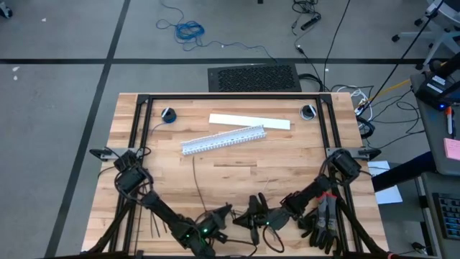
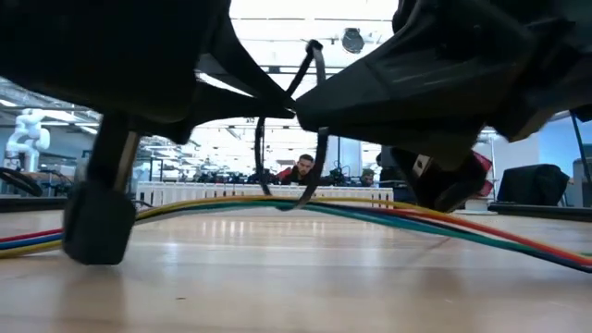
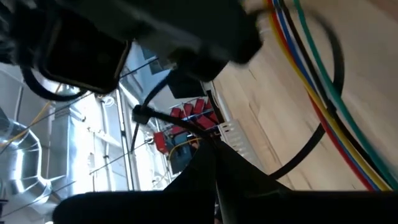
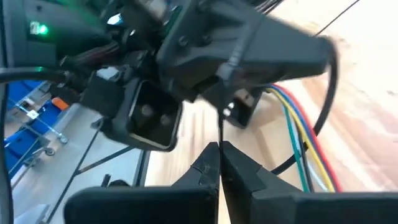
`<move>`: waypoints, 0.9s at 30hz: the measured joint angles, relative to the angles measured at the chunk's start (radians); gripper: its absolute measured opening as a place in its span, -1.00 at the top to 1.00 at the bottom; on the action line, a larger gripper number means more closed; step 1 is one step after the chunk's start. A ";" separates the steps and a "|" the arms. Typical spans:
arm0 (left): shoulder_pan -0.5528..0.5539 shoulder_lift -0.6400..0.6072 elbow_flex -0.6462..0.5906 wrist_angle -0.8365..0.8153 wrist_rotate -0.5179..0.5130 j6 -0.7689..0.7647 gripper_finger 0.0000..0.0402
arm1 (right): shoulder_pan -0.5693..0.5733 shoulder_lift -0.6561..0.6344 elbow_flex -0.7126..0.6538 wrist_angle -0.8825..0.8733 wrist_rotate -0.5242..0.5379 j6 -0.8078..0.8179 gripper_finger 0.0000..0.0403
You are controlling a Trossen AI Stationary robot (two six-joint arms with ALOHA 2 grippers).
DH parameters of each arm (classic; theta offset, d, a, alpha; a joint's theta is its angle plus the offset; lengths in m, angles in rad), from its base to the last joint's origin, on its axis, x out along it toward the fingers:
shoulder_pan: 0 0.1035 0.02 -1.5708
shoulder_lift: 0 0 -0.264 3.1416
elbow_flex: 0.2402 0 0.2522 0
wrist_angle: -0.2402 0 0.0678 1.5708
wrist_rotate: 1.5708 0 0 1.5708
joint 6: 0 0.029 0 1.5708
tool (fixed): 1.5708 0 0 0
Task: Ziptie cables
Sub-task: Wrap the colored loose cables with the black zip tie
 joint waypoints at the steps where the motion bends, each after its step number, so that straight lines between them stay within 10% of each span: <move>1: -0.004 0.000 0.000 -0.002 0.000 0.000 1.00 | -0.006 0.000 0.000 -0.002 0.002 -0.001 1.00; 27: -0.014 0.024 0.030 0.008 -0.003 -0.007 1.00 | -0.014 -0.001 0.000 0.029 -0.075 -0.012 1.00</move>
